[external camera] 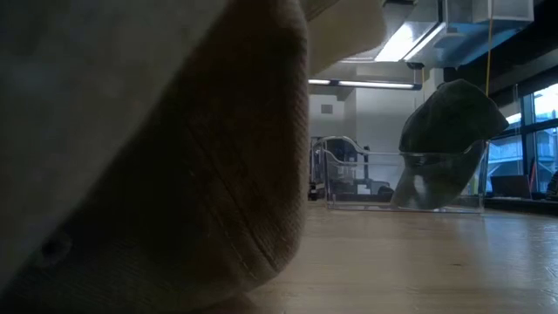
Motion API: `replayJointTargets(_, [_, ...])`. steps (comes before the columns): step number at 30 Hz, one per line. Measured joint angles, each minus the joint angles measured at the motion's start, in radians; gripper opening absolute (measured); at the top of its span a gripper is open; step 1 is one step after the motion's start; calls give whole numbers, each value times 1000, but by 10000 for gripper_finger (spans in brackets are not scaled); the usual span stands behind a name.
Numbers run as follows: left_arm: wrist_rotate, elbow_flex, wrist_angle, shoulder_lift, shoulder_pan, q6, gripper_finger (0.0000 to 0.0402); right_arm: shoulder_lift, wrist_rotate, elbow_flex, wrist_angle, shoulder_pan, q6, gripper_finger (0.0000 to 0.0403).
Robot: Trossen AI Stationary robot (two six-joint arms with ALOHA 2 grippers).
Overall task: Pick & Place hat
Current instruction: Put the right brown cap into the left transparent bin
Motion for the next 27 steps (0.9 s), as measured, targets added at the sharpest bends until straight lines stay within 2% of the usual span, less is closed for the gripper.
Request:
replayJointTargets(6, [-56,0,94,6,-1,99,3,30,-5,0,34,0,1,7])
replayJointTargets(14, [-105,0,71,8,0,147,3,114,12,0,176,-32,-7,7])
replayJointTargets(20, [-141,0,70,-4,0,188,3,131,12,0,210,-51,-4,8])
replayJointTargets(27, [-144,0,79,-19,-3,249,3,131,8,0,224,-51,-119,47])
